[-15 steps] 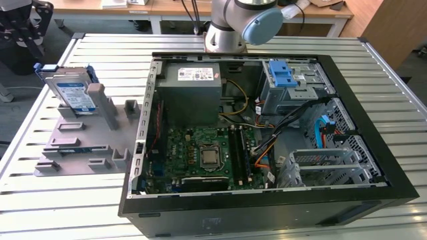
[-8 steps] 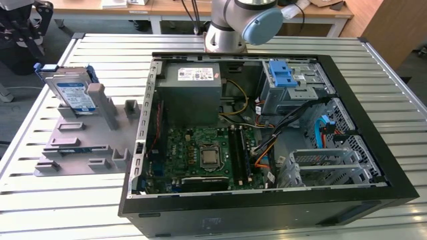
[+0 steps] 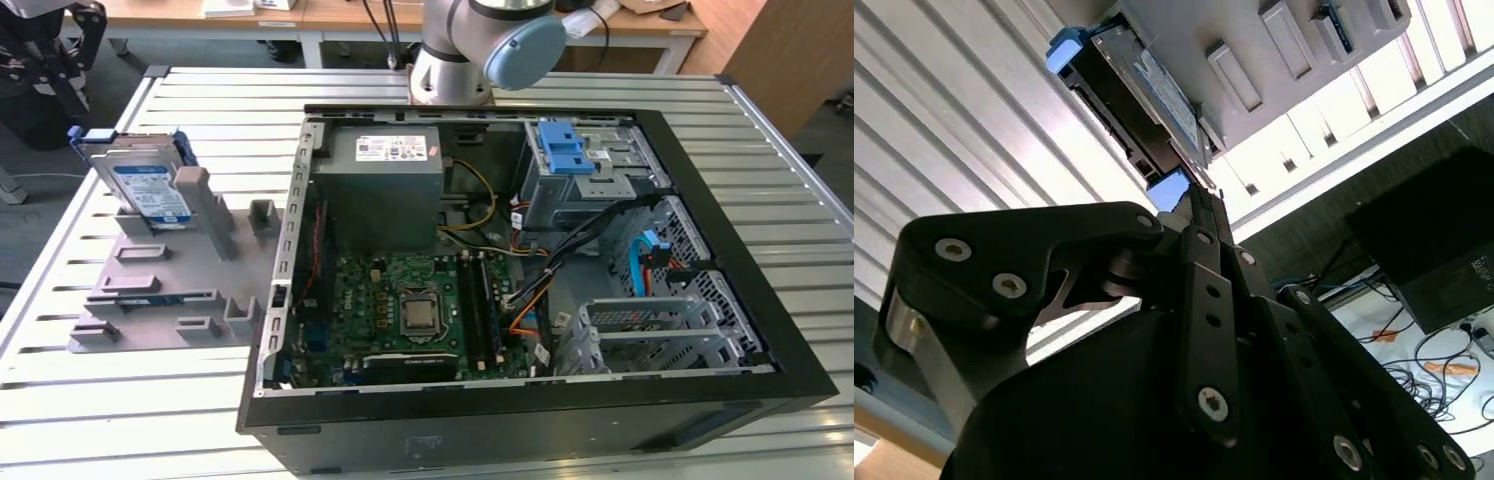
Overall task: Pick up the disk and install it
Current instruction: 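Pick up the disk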
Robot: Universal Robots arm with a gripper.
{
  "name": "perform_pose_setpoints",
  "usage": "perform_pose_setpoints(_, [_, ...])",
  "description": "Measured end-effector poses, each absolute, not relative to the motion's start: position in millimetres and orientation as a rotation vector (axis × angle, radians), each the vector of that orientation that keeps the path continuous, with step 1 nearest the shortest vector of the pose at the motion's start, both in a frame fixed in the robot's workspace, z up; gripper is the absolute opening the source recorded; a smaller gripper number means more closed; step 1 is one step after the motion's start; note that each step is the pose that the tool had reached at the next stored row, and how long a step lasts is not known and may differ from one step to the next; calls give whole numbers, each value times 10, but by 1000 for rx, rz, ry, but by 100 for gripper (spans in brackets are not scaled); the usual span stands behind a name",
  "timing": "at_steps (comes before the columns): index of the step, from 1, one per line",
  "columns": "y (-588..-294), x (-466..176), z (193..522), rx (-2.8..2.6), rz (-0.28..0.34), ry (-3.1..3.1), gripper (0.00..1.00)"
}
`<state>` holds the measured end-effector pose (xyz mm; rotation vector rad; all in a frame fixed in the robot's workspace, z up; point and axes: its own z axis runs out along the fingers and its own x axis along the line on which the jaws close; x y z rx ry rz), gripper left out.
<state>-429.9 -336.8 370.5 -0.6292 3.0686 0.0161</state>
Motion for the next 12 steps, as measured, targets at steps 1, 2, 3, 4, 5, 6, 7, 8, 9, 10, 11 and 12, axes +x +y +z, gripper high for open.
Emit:
perform_pose_setpoints(1, [-3368, -4299, 3705, -642, 16, 3066, 11])
perform_pose_setpoints(2, [-3368, -4299, 3705, -656, 16, 3063, 11])
perform_pose_setpoints(3, [-3368, -4299, 3705, -669, 16, 3060, 11])
perform_pose_setpoints(4, [-3368, -4299, 3705, -682, 16, 3057, 11])
perform_pose_setpoints(5, [-3368, -4299, 3705, -696, 16, 3054, 11])
perform_pose_setpoints(6, [-3368, -4299, 3705, -710, 16, 3051, 11])
perform_pose_setpoints(7, [-3368, -4299, 3705, -725, 16, 3047, 11])
perform_pose_setpoints(8, [-3368, -4299, 3705, -738, 16, 3044, 11])
perform_pose_setpoints(9, [-3368, -4299, 3705, -751, 17, 3041, 11])
perform_pose_setpoints(10, [-3368, -4299, 3705, -764, 17, 3038, 11])
perform_pose_setpoints(11, [-3368, -4299, 3705, -778, 17, 3034, 11])
perform_pose_setpoints(12, [-3368, -4299, 3705, -854, 17, 3014, 11])
